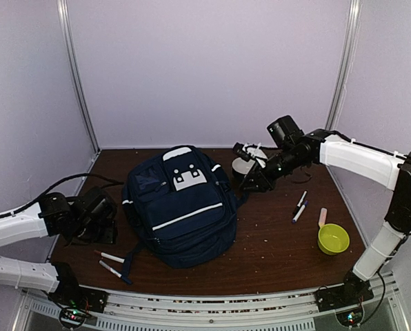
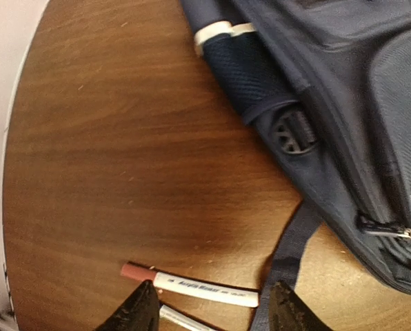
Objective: Pack the student bag
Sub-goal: Pick up the pen from the corner of the board.
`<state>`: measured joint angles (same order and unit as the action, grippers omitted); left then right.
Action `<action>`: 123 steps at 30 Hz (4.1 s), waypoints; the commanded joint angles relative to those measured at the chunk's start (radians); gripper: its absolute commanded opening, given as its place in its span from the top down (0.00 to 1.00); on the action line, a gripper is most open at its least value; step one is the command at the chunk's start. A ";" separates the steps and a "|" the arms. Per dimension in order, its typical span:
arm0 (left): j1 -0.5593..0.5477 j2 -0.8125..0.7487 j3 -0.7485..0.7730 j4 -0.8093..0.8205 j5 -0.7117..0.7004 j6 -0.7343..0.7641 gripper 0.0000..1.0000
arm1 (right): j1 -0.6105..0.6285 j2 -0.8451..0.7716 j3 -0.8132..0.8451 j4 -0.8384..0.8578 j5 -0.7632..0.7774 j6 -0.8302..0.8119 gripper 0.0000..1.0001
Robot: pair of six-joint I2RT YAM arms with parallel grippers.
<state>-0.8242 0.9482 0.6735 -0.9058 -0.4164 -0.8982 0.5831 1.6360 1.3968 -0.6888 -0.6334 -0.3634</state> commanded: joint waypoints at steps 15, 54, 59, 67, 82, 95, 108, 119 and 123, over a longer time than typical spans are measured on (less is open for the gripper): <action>-0.160 0.207 0.016 0.851 0.207 0.817 0.43 | 0.120 -0.022 -0.048 -0.036 0.283 -0.108 0.66; -0.280 0.770 0.438 0.567 0.015 0.972 0.49 | -0.410 0.325 0.072 -0.120 0.734 -0.755 0.60; -0.280 0.812 0.458 0.555 0.033 0.979 0.49 | -0.410 0.347 0.055 -0.104 0.782 -0.836 0.59; -0.282 0.805 0.459 0.552 0.051 0.977 0.47 | -0.407 0.352 0.014 -0.137 0.771 -0.919 0.56; -0.282 0.730 0.423 0.562 0.026 0.946 0.51 | -0.343 0.439 0.035 -0.164 0.761 -0.898 0.70; -0.282 0.647 0.373 0.579 0.009 0.909 0.51 | -0.300 0.513 0.121 -0.314 0.661 -0.773 0.94; -0.262 0.634 0.371 0.551 0.162 0.903 0.48 | -0.299 0.312 0.122 -0.406 0.424 -0.626 0.99; -0.256 0.814 0.522 0.467 0.143 0.930 0.48 | -0.299 0.173 0.010 -0.369 0.266 -0.521 1.00; -0.256 0.867 0.573 0.416 0.037 0.935 0.56 | -0.298 0.138 -0.011 -0.370 0.231 -0.507 1.00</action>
<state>-1.0843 1.7798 1.1881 -0.4294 -0.2642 0.0231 0.2798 1.8297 1.4105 -1.0622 -0.3321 -0.9070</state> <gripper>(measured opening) 0.488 0.062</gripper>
